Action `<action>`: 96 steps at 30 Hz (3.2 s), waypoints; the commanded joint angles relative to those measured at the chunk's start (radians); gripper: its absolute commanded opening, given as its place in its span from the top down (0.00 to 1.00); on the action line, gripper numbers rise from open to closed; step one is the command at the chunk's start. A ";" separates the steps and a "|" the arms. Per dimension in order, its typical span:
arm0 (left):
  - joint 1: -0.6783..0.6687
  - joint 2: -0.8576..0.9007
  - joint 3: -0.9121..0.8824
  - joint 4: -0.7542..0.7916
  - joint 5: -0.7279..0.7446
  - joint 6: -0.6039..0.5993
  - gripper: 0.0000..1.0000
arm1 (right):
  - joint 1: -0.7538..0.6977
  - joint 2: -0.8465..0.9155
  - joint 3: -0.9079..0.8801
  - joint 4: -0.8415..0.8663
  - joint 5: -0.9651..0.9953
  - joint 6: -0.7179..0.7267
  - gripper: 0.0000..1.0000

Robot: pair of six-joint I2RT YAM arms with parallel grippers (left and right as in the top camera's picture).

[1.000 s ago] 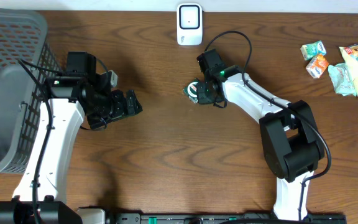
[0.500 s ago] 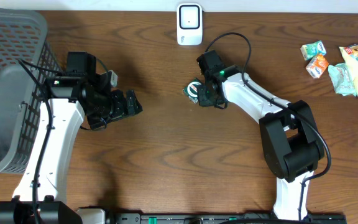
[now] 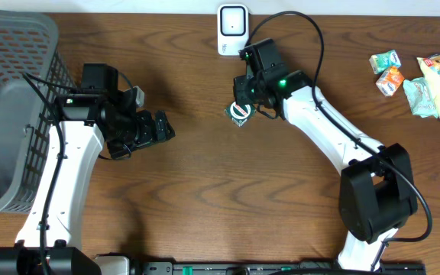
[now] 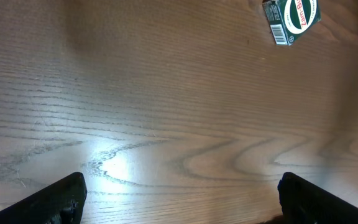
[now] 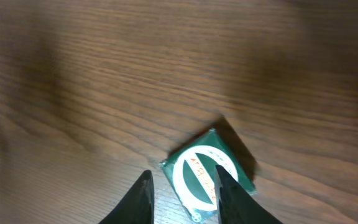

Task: Scan the item barcode

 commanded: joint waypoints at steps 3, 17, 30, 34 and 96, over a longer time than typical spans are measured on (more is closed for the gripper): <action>-0.002 0.007 -0.002 -0.002 0.006 0.013 0.02 | 0.040 0.050 0.005 0.053 -0.016 -0.002 0.54; -0.002 0.007 -0.002 -0.002 0.006 0.013 0.02 | 0.066 0.104 0.005 0.113 0.000 0.185 0.64; -0.002 0.007 -0.002 -0.002 0.006 0.013 0.02 | 0.100 0.121 0.004 0.164 0.261 0.076 0.17; -0.002 0.007 -0.002 -0.002 0.006 0.013 0.03 | 0.085 0.122 0.004 0.154 0.187 -0.090 0.07; -0.002 0.007 -0.002 -0.002 0.006 0.013 0.02 | 0.016 0.272 0.008 0.086 0.044 -0.483 0.28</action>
